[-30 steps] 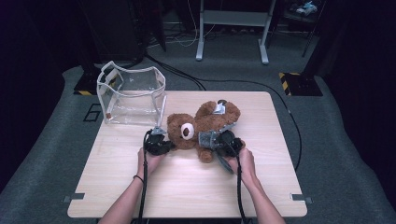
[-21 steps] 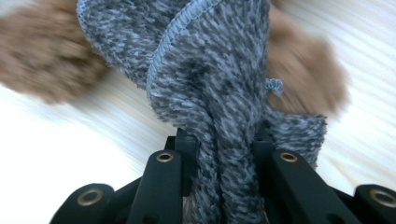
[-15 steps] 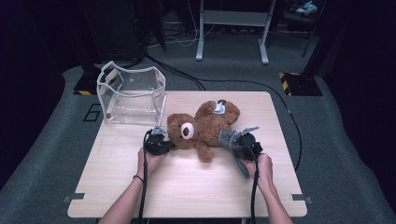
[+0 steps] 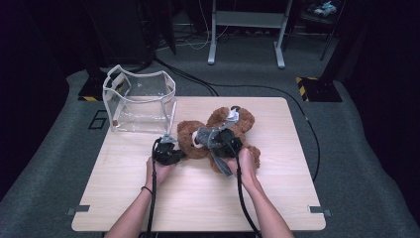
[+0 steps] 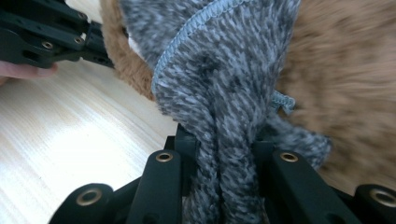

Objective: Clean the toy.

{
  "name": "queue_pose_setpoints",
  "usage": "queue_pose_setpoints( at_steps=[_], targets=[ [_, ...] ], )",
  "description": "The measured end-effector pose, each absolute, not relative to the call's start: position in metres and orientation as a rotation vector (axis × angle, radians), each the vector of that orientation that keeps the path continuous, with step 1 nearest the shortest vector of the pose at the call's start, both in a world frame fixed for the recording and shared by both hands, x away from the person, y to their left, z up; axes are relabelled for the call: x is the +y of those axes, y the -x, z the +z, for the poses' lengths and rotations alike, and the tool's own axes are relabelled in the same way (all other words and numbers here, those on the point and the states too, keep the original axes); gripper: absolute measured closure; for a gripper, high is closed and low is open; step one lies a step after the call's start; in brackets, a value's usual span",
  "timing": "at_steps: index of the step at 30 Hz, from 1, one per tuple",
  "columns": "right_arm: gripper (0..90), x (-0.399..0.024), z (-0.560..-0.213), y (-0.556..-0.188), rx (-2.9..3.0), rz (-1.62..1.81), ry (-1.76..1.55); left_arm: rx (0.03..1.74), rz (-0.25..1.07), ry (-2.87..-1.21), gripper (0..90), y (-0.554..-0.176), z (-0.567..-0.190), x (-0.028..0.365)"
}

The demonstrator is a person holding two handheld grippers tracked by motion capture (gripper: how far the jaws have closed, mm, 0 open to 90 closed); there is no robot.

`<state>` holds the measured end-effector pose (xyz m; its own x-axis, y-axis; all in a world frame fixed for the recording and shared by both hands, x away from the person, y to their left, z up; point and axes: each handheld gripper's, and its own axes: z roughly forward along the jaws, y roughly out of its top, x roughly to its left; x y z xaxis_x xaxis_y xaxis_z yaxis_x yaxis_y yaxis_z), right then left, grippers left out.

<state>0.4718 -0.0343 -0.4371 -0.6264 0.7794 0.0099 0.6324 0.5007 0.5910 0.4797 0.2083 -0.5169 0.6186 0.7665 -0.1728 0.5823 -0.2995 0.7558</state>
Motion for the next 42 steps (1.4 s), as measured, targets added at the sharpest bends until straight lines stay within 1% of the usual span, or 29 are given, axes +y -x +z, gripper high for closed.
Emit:
queue_pose_setpoints(
  at_steps=[4,10,18,22,26,28,32,35,37,39,41,42],
  targets=[
    [73.5,-0.033,-0.451,-0.473,2.507,0.789,-1.238,1.061,0.271,-2.01,80.6,-0.48,-0.517,0.209],
    [73.7,-0.042,-0.461,-0.47,2.531,0.75,-1.255,1.061,0.27,-2.003,80.6,-0.48,-0.517,0.21],
    [73.7,-0.076,-0.473,-0.462,2.516,0.599,-1.302,1.064,0.268,-1.994,80.5,-0.48,-0.517,0.21],
    [73.6,-0.092,-0.476,-0.457,2.496,0.603,-1.346,1.056,0.27,-2.004,80.5,-0.481,-0.517,0.21],
    [73.5,-0.09,-0.472,-0.453,2.503,0.628,-1.312,1.063,0.266,-1.994,79.4,-0.48,-0.517,0.21],
    [73.4,-0.086,-0.465,-0.45,2.489,0.66,-1.299,1.066,0.259,-1.998,75.1,-0.48,-0.517,0.211],
    [73.4,-0.075,-0.449,-0.447,2.474,0.721,-1.25,1.076,0.238,-2.01,58.0,-0.479,-0.517,0.212],
    [73.4,-0.066,-0.437,-0.447,2.473,0.757,-1.188,1.072,0.227,-2.032,48.5,-0.477,-0.516,0.21],
    [73.4,-0.057,-0.429,-0.446,2.471,0.792,-1.148,1.071,0.23,-2.034,44.7,-0.475,-0.515,0.208],
    [73.4,-0.05,-0.424,-0.445,2.474,0.814,-1.103,1.062,0.245,-2.043,43.2,-0.474,-0.513,0.207],
    [73.4,-0.038,-0.42,-0.444,2.476,0.844,-1.064,1.068,0.249,-2.042,43.9,-0.474,-0.514,0.208],
    [73.4,-0.032,-0.418,-0.445,2.482,0.85,-1.049,1.064,0.245,-2.045,46.4,-0.474,-0.514,0.21]
  ],
)
